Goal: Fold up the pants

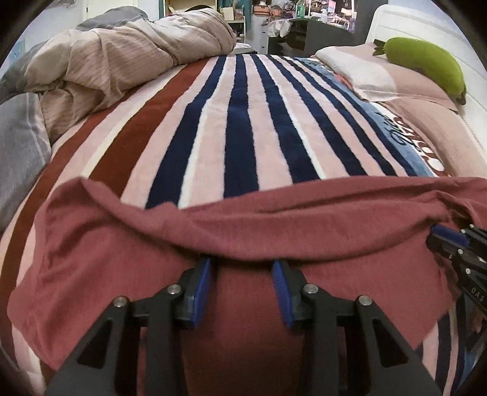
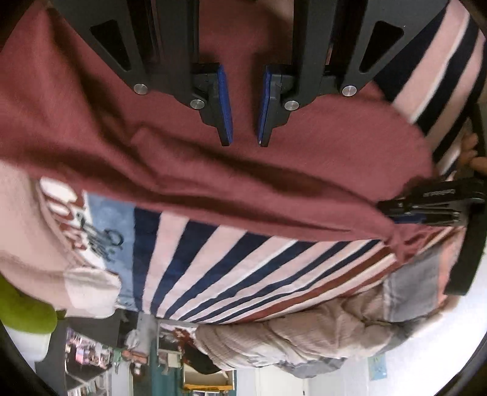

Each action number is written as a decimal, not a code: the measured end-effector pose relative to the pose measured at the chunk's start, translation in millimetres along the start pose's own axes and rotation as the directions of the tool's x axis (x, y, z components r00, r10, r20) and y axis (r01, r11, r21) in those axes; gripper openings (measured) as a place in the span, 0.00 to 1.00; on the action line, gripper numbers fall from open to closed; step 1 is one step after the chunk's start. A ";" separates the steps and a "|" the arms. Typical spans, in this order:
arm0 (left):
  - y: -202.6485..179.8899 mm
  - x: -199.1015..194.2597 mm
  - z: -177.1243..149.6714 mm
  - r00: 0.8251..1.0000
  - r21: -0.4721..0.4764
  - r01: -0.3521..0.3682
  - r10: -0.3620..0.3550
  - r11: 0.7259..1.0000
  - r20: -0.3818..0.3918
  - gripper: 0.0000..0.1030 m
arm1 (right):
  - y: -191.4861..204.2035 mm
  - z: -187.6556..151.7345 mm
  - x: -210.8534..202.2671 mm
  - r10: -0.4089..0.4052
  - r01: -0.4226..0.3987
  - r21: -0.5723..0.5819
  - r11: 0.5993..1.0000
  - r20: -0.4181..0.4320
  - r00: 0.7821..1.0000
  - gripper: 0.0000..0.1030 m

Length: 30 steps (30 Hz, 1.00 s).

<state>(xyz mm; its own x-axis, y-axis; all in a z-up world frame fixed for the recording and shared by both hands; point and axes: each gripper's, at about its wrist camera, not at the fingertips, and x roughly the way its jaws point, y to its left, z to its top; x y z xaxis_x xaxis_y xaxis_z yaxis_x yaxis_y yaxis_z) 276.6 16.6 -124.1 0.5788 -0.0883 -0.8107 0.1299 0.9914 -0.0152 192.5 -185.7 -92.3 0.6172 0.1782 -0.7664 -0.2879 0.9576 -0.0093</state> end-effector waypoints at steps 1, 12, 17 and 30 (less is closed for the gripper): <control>0.9 3.2 4.6 1.000 -0.004 -0.005 0.005 1.000 -0.002 0.34 | -1.7 4.2 3.8 -0.020 0.020 -0.007 1.000 -0.004 1.000 0.11; 1.6 17.7 38.9 0.984 -0.095 -0.149 0.157 0.984 0.085 0.37 | 0.4 41.1 17.6 -0.135 0.142 -0.098 0.985 0.072 0.988 0.27; 6.9 -3.7 38.3 0.985 -0.135 -0.067 0.087 0.989 0.152 0.52 | 8.6 46.0 12.8 -0.157 0.176 -0.126 0.976 0.146 0.977 0.40; -56.3 -83.6 -13.0 0.933 0.018 0.091 -0.091 0.996 0.349 0.64 | -51.4 -33.8 -122.8 -0.303 0.314 -0.049 0.948 0.156 0.940 0.58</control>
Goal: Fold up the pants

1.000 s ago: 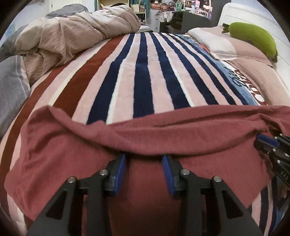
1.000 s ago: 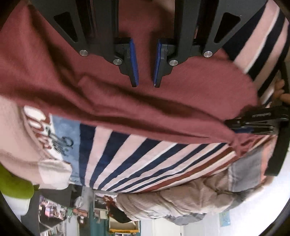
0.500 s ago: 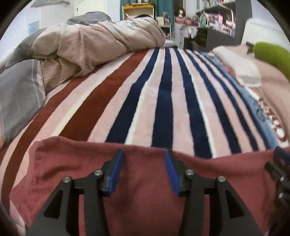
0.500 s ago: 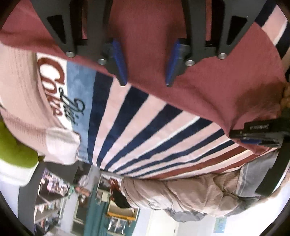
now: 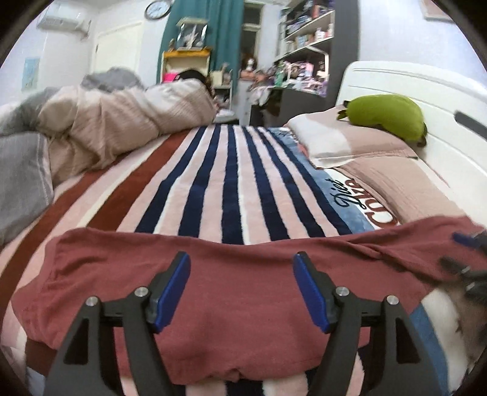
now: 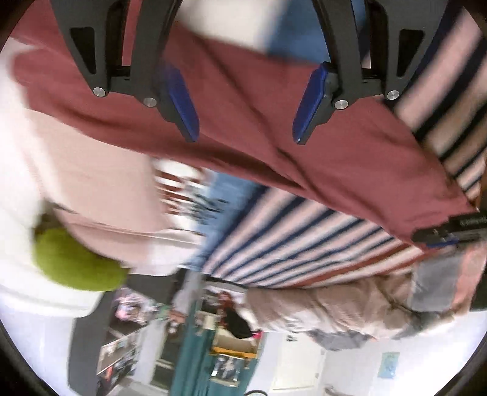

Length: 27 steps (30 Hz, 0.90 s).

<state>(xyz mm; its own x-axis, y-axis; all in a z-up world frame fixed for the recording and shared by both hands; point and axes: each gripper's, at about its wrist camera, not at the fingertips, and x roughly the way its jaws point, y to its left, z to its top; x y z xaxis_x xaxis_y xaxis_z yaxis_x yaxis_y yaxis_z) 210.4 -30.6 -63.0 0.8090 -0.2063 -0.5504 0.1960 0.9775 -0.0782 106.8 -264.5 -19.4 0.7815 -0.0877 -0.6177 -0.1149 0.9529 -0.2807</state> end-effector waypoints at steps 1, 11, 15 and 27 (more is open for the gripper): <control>-4.4 0.7 -3.6 1.000 0.023 0.004 -0.004 1.000 0.000 0.64 | -13.0 -10.5 -15.8 -0.049 0.049 -0.006 0.999 -0.017 0.999 0.58; -27.6 10.0 -29.0 0.994 0.105 0.091 -0.084 0.990 -0.062 0.64 | -81.2 -87.8 -94.6 -0.219 0.236 0.064 0.970 -0.208 0.953 0.72; -32.1 4.0 -31.0 0.994 0.115 0.106 -0.101 0.988 -0.052 0.64 | -85.4 -103.3 -97.2 -0.274 0.290 0.024 0.957 -0.254 0.927 0.77; -28.9 7.5 -32.3 0.994 0.106 0.102 -0.097 0.989 -0.057 0.64 | -101.9 -82.9 -72.0 -0.305 0.306 -0.037 0.951 -0.263 0.915 0.64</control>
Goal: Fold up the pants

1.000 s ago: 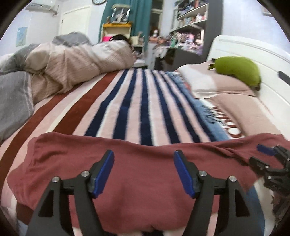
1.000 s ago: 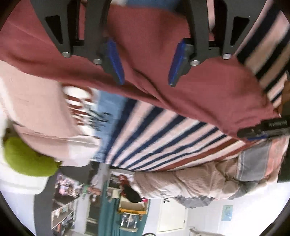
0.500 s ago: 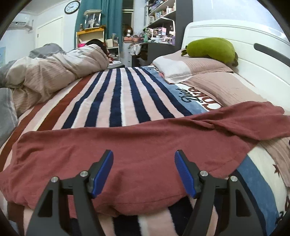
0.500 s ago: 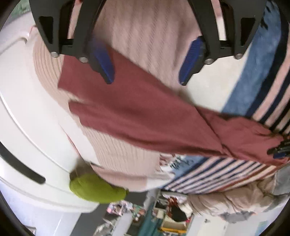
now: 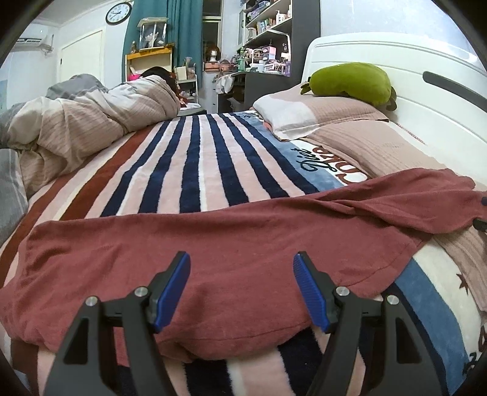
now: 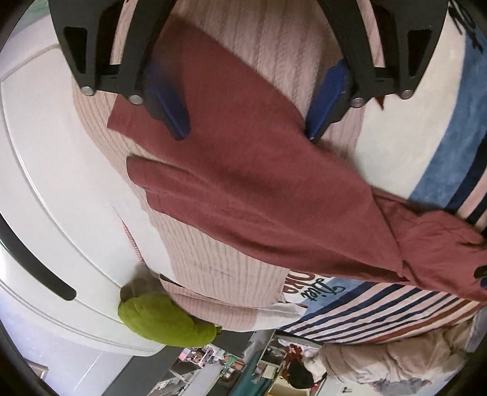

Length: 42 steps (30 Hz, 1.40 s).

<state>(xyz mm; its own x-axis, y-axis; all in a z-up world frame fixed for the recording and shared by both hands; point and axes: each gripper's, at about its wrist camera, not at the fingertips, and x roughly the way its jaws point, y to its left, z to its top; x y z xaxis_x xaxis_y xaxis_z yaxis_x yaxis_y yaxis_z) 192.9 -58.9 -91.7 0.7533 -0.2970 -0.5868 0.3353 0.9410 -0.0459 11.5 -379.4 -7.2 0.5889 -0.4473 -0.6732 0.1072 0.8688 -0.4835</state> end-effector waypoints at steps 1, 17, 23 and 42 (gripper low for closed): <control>1.0 -0.4 0.3 1.000 -0.006 -0.001 0.001 1.000 0.003 0.64 | 1.7 5.3 1.2 0.000 0.000 -0.008 1.000 -0.005 1.000 0.54; 13.7 13.5 6.6 0.998 -0.030 -0.057 0.057 0.998 -0.002 0.64 | -37.2 69.8 17.6 -0.057 0.057 -0.019 0.998 0.021 0.998 0.03; 21.2 38.9 11.2 0.995 -0.053 -0.078 0.074 0.996 -0.067 0.64 | -54.6 102.1 36.4 -0.023 0.023 -0.017 1.000 0.024 0.999 0.04; 21.6 45.1 8.9 0.992 -0.054 -0.076 0.071 0.996 -0.100 0.65 | -61.2 91.1 21.6 0.172 -0.170 0.043 0.984 -0.045 0.984 0.67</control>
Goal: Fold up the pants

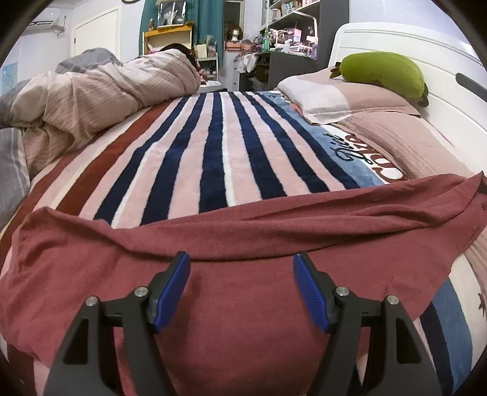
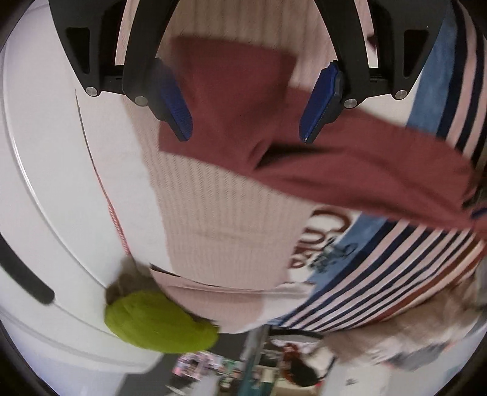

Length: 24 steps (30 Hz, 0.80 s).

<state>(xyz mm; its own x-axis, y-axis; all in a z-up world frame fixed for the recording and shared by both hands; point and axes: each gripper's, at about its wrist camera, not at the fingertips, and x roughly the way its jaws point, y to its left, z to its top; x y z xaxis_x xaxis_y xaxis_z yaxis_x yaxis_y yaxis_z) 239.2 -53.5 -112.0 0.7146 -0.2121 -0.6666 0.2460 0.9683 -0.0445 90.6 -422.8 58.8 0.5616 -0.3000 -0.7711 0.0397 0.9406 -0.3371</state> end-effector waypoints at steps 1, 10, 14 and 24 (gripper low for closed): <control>-0.9 -0.9 0.4 1.000 0.003 0.002 -0.002 1.000 0.004 0.64 | 7.7 -8.3 -0.7 0.003 -0.003 -0.022 1.000 -0.012 1.000 0.67; -1.8 -4.0 0.8 1.000 0.007 0.015 -0.015 1.000 0.015 0.65 | 19.9 -41.8 24.1 -0.228 0.225 -0.088 0.970 -0.030 0.973 0.02; -2.6 -5.3 0.7 1.000 0.014 0.014 -0.015 1.000 0.017 0.65 | 0.4 -33.3 7.3 -0.294 0.295 -0.035 0.955 0.031 0.955 0.01; 0.0 -8.9 1.6 0.999 0.002 0.033 -0.033 0.999 0.028 0.65 | -31.1 19.3 -41.9 -0.329 0.327 0.042 0.944 0.085 0.940 0.01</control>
<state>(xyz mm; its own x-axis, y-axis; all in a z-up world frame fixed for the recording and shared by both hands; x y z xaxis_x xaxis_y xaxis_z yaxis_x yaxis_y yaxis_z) 233.9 -51.7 -104.8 0.7245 -0.2474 -0.6433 0.2705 0.9605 -0.0647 81.8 -436.5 112.0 0.5849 -0.5785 -0.5685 0.2555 0.7966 -0.5479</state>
